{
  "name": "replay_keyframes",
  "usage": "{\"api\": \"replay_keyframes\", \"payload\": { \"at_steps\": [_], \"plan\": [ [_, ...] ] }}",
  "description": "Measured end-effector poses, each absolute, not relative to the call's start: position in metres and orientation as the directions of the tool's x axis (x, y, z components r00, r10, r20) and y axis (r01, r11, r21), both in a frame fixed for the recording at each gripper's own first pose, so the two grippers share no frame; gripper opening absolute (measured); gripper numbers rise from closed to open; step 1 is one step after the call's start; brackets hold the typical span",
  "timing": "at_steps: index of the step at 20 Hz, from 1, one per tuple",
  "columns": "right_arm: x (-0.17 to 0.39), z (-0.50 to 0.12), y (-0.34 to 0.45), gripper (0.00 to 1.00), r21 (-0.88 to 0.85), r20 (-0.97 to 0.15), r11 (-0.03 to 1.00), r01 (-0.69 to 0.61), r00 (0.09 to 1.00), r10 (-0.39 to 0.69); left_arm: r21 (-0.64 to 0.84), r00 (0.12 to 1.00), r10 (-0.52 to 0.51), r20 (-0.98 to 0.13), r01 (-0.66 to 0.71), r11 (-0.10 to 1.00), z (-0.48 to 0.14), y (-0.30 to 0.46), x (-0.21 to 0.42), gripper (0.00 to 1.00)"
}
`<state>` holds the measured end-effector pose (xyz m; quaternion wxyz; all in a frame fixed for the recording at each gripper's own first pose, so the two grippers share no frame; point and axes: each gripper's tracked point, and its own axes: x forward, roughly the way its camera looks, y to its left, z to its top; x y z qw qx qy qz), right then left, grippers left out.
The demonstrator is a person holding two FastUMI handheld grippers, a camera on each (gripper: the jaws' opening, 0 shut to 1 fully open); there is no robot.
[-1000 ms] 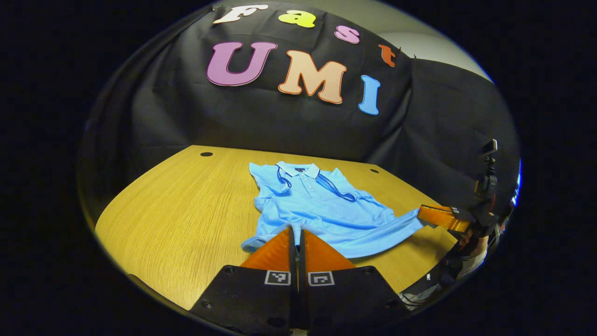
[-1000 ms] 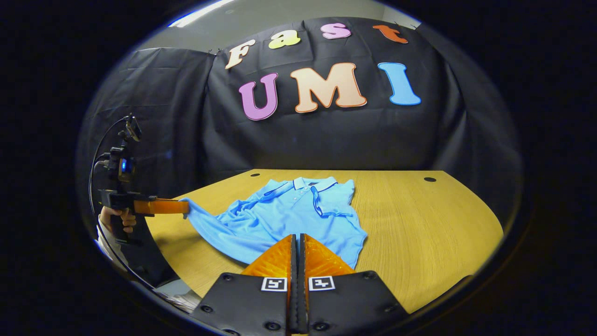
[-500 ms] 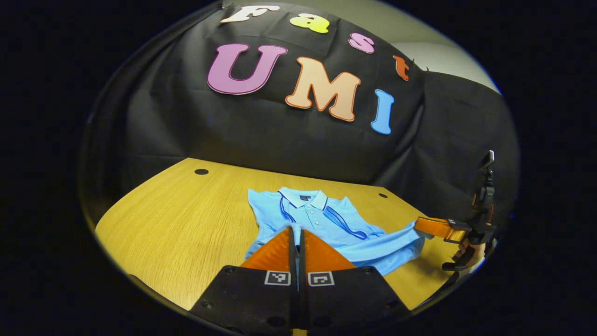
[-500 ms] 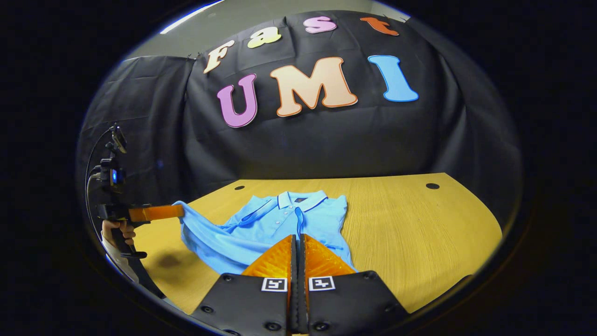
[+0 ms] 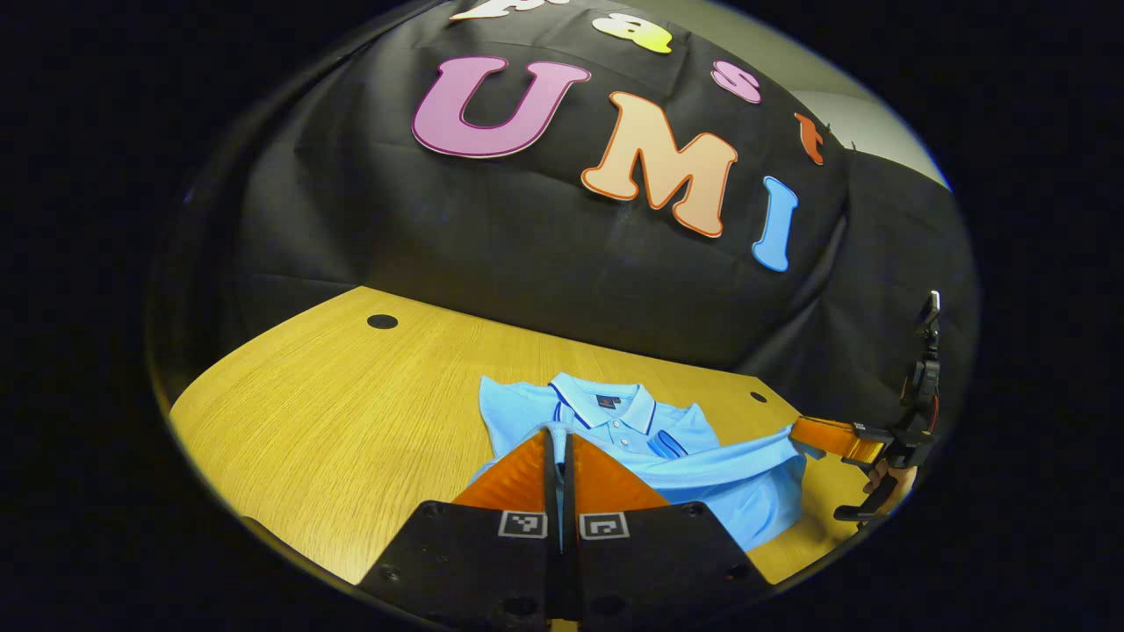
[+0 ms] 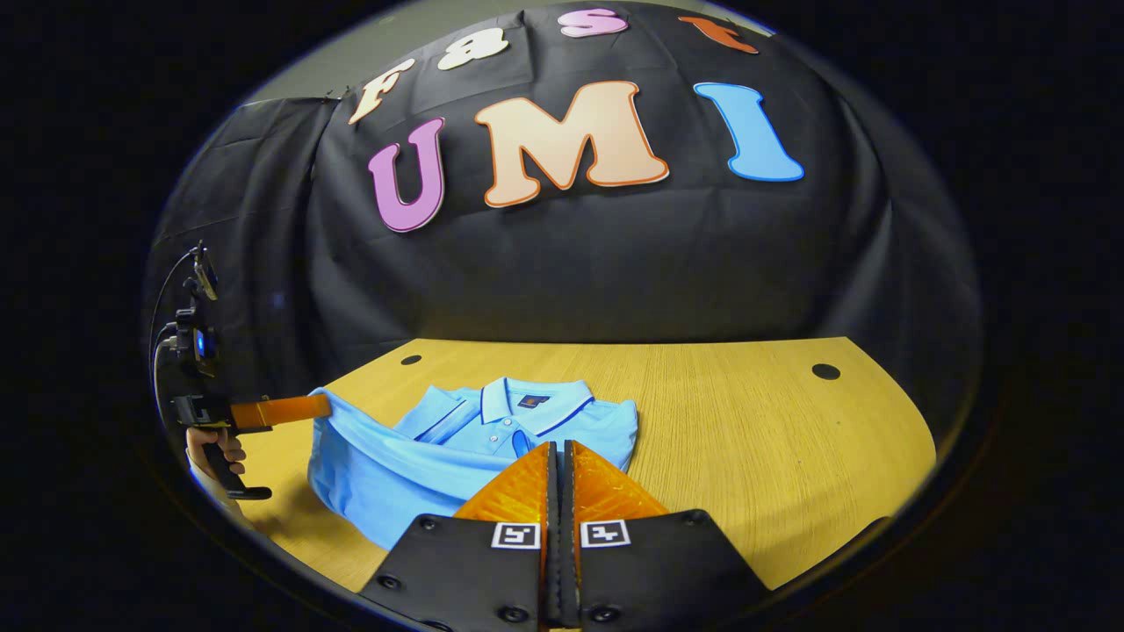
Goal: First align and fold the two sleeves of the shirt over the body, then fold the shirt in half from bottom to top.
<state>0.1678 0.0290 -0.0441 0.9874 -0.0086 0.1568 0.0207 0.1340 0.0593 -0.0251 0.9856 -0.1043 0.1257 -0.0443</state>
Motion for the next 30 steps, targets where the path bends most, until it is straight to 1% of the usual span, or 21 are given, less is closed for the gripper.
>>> {"api": "replay_keyframes", "payload": {
  "at_steps": [2, 4, 10, 12, 14, 15, 16, 17, 18, 19, 22, 23, 24, 27, 30],
  "plan": [
    [0.185, -0.048, 0.023, 0.02, -0.007, -0.323, 1.0, -0.022, 0.946, 0.018, -0.206, 0.964, -0.094, -0.251, 0.042, 0.978, -0.027, 0.063, 0.154, 0.0],
    [0.202, -0.053, 0.016, 0.02, -0.008, -0.354, 1.0, -0.007, 0.935, 0.004, -0.194, 0.955, -0.079, -0.285, 0.023, 0.981, -0.037, 0.064, 0.171, 0.0],
    [0.251, -0.069, 0.008, 0.02, -0.048, -0.407, 0.999, 0.007, 0.913, -0.026, -0.146, 0.936, -0.018, -0.351, -0.036, 0.989, -0.062, 0.074, 0.223, 0.0],
    [0.262, -0.079, 0.007, 0.02, -0.053, -0.416, 0.999, 0.005, 0.909, -0.027, -0.141, 0.93, -0.001, -0.367, -0.054, 0.989, -0.071, 0.076, 0.234, 0.0],
    [0.266, -0.084, 0.007, 0.02, -0.033, -0.429, 0.999, 0.005, 0.903, -0.019, -0.099, 0.92, 0.041, -0.39, -0.086, 0.991, -0.082, 0.084, 0.24, 0.0],
    [0.265, -0.089, 0.009, 0.04, -0.019, -0.437, 1.0, -0.004, 0.899, -0.005, -0.078, 0.914, 0.062, -0.402, -0.102, 0.992, -0.086, 0.086, 0.24, 0.0],
    [0.263, -0.09, 0.008, 0.07, -0.026, -0.445, 1.0, -0.007, 0.896, -0.005, -0.06, 0.907, 0.086, -0.411, -0.121, 0.991, -0.088, 0.09, 0.239, 0.04],
    [0.262, -0.088, 0.005, 0.25, -0.039, -0.439, 0.999, -0.007, 0.899, -0.01, -0.062, 0.905, 0.081, -0.418, -0.117, 0.991, -0.089, 0.088, 0.238, 0.07],
    [0.261, -0.085, 0.007, 0.18, -0.041, -0.433, 0.999, -0.019, 0.901, -0.001, -0.077, 0.905, 0.069, -0.42, -0.111, 0.991, -0.088, 0.085, 0.236, 0.16],
    [0.257, -0.081, 0.01, 0.39, -0.04, -0.424, 0.999, -0.026, 0.906, 0.007, -0.096, 0.904, 0.05, -0.424, -0.1, 0.99, -0.089, 0.08, 0.232, 0.27],
    [0.247, -0.069, 0.013, 1.0, -0.041, -0.394, 0.999, -0.033, 0.919, 0.015, -0.093, 0.912, 0.062, -0.404, -0.108, 0.99, -0.072, 0.078, 0.217, 0.96],
    [0.241, -0.065, 0.012, 0.99, -0.037, -0.385, 0.999, -0.032, 0.923, 0.015, -0.08, 0.922, 0.064, -0.381, -0.102, 0.992, -0.062, 0.076, 0.213, 0.98],
    [0.235, -0.06, 0.013, 0.99, -0.031, -0.372, 0.999, -0.032, 0.928, 0.018, -0.072, 0.932, 0.06, -0.359, -0.092, 0.993, -0.053, 0.072, 0.207, 0.95],
    [0.215, -0.046, 0.017, 0.99, -0.012, -0.332, 0.999, -0.035, 0.943, 0.029, -0.045, 0.953, 0.049, -0.3, -0.066, 0.997, -0.03, 0.062, 0.185, 0.95],
    [0.19, -0.035, 0.023, 0.98, 0.017, -0.289, 0.999, -0.041, 0.956, 0.044, -0.024, 0.966, 0.016, -0.258, -0.023, 0.999, -0.017, 0.047, 0.16, 0.95]
  ]
}}
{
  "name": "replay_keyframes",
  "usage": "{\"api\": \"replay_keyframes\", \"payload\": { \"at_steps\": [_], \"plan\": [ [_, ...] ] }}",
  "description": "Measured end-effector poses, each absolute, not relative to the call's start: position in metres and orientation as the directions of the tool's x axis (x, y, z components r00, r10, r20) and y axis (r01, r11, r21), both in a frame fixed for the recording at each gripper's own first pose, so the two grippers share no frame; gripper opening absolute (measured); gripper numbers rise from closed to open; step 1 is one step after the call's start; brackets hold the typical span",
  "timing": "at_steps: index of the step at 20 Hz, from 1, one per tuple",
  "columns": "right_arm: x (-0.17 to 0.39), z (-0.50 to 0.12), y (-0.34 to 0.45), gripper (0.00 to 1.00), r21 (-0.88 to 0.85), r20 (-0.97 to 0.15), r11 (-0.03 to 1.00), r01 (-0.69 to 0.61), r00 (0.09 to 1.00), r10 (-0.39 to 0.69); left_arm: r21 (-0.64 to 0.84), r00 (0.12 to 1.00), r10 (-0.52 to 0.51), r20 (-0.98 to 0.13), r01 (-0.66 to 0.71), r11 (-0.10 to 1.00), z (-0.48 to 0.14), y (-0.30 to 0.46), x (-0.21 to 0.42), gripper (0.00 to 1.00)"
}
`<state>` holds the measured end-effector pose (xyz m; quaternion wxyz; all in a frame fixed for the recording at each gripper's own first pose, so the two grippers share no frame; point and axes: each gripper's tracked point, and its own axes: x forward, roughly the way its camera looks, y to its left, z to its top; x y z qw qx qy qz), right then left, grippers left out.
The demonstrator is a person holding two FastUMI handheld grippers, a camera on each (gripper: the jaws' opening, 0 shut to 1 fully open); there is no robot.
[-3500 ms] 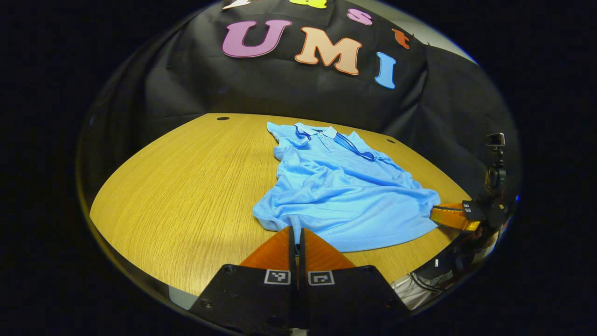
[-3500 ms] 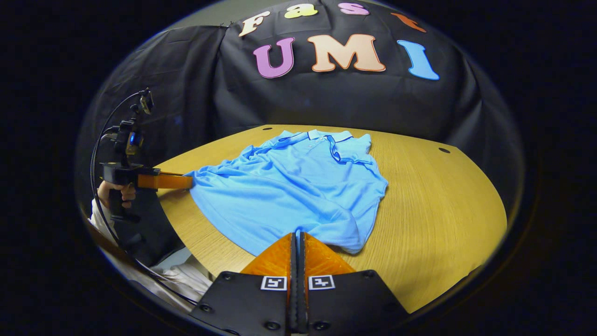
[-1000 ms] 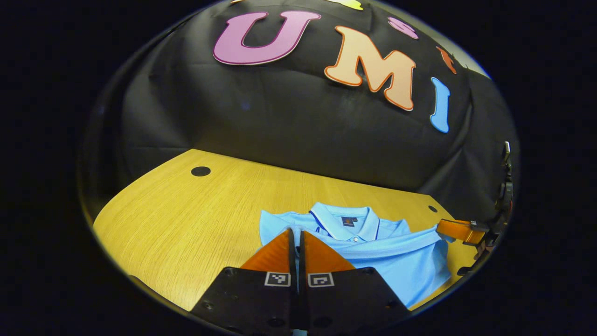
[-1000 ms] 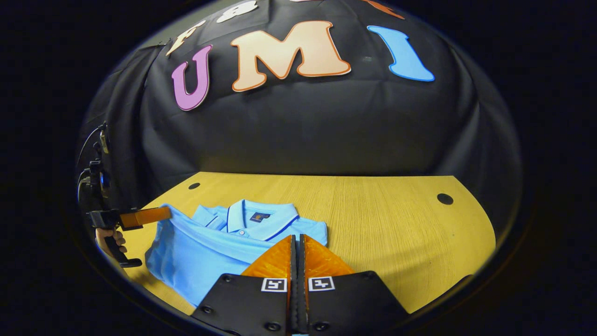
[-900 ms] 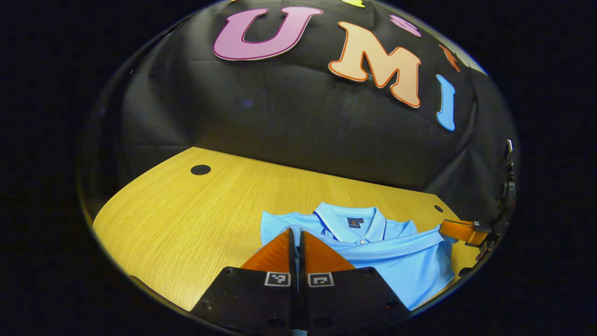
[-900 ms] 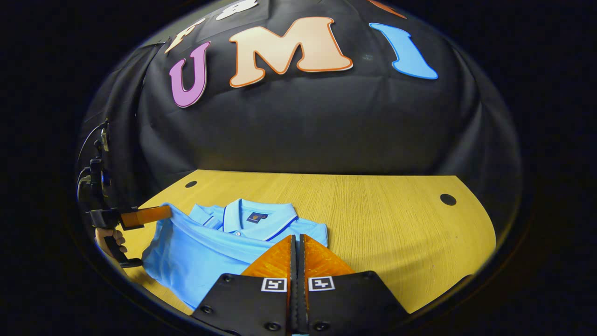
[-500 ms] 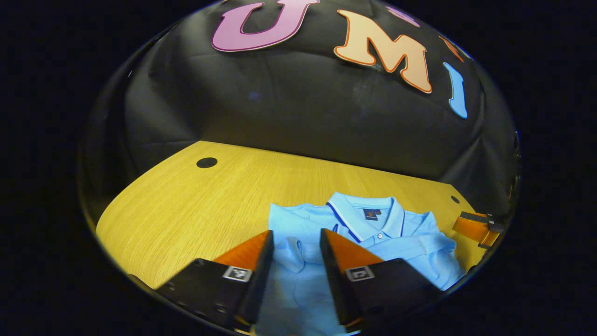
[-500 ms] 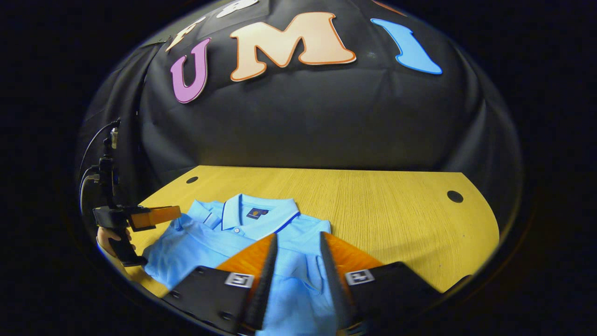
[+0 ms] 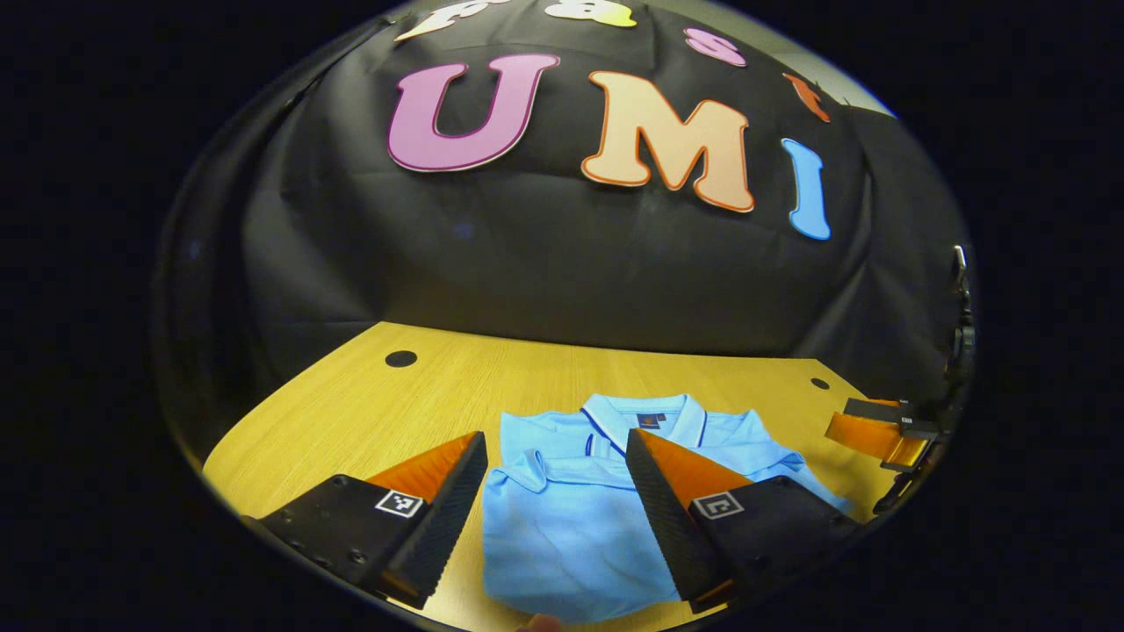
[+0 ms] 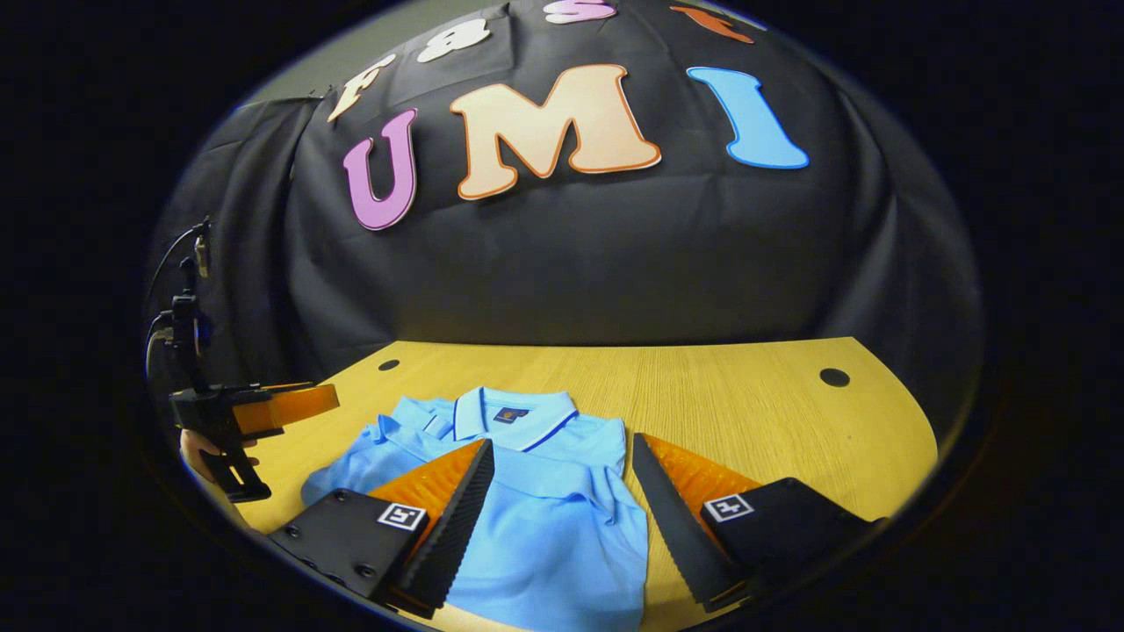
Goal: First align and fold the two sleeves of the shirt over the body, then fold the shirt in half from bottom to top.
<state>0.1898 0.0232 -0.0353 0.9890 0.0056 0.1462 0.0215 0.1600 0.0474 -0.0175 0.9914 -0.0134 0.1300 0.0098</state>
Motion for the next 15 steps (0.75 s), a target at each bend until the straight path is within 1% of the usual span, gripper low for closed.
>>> {"api": "replay_keyframes", "payload": {
  "at_steps": [3, 6, 8, 10, 12, 15],
  "plan": [
    [0.163, -0.022, 0.029, 0.99, 0.042, -0.226, 0.998, -0.04, 0.973, 0.049, -0.017, 0.973, -0.006, -0.229, 0.002, 1.0, -0.013, 0.036, 0.132, 0.95],
    [0.134, -0.011, 0.025, 0.98, 0.024, -0.164, 0.999, -0.025, 0.986, 0.028, 0.011, 0.98, 0.026, -0.196, -0.024, 1.0, -0.011, 0.037, 0.107, 0.95],
    [0.116, -0.008, 0.02, 0.98, 0.039, -0.132, 0.999, -0.014, 0.991, 0.019, -0.006, 0.982, 0.002, -0.191, -0.003, 1.0, -0.013, 0.027, 0.094, 0.94],
    [0.103, -0.009, 0.019, 0.98, 0.089, -0.114, 0.996, -0.007, 0.993, 0.018, -0.007, 0.981, -0.019, -0.194, 0.018, 1.0, -0.012, 0.022, 0.083, 0.95],
    [0.09, -0.014, 0.016, 0.98, 0.123, -0.103, 0.992, 0.006, 0.995, 0.007, 0.008, 0.985, -0.035, -0.171, 0.037, 0.999, -0.006, 0.015, 0.077, 0.94],
    [0.079, -0.026, 0.005, 0.98, 0.107, -0.114, 0.993, 0.045, 0.993, -0.033, 0.02, 0.983, -0.035, -0.179, 0.04, 0.999, -0.008, 0.01, 0.064, 0.94]
  ]
}}
